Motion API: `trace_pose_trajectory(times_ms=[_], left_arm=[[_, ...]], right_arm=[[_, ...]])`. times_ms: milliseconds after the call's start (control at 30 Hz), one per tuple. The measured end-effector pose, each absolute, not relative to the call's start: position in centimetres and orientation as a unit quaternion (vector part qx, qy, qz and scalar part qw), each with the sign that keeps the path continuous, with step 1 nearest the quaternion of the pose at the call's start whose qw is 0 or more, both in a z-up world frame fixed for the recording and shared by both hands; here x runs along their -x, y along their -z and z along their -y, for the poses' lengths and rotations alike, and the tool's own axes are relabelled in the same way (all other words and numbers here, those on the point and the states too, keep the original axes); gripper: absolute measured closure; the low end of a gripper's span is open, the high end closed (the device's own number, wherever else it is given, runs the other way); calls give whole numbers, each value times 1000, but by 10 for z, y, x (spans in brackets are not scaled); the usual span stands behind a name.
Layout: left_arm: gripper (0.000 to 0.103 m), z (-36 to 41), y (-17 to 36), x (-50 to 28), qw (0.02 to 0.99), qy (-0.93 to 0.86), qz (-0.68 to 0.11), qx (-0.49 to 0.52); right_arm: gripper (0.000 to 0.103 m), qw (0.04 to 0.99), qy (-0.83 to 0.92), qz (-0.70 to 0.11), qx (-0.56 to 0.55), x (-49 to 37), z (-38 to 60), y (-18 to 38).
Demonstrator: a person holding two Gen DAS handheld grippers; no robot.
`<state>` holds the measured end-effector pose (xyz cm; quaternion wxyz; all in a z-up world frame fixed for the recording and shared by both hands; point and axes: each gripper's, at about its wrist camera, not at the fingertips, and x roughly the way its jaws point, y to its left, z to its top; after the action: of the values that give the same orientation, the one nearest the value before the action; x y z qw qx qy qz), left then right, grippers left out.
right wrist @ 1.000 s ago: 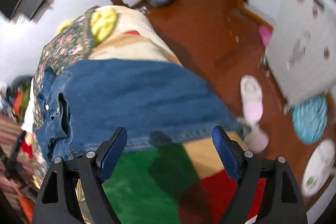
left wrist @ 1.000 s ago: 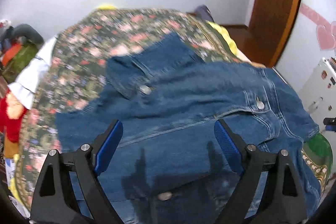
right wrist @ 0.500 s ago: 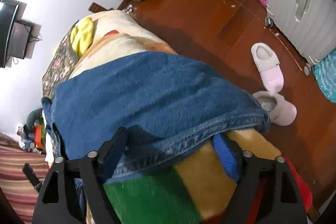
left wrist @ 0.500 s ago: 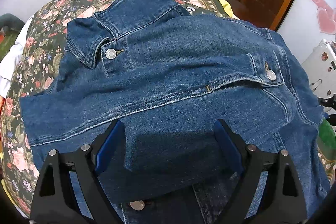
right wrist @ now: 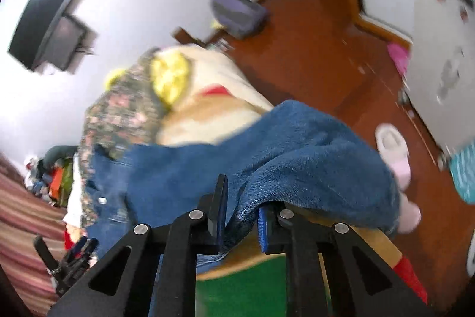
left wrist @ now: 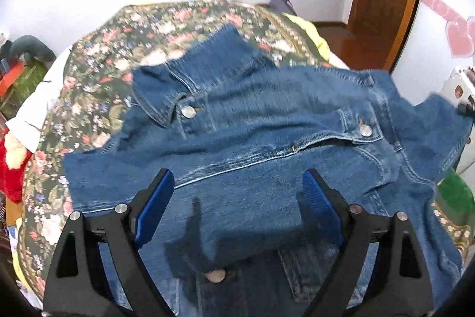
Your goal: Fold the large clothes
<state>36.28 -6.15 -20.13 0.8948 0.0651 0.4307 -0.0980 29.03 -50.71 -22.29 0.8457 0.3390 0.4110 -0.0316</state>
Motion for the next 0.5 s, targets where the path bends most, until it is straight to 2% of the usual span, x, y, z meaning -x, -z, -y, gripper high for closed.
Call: trace_pose_trajectory(times_ms=[267, 400, 500], left_arm=[[14, 26, 166, -326, 916, 78, -389, -66], [14, 5, 152, -305, 925, 69, -368, -69], [14, -13, 147, -290, 928, 58, -361, -63]], right_arm=[[93, 906, -84, -325, -259, -317, 413, 101], [93, 910, -142, -317, -228, -333, 345, 75], [93, 902, -190, -333, -200, -348, 279, 75]])
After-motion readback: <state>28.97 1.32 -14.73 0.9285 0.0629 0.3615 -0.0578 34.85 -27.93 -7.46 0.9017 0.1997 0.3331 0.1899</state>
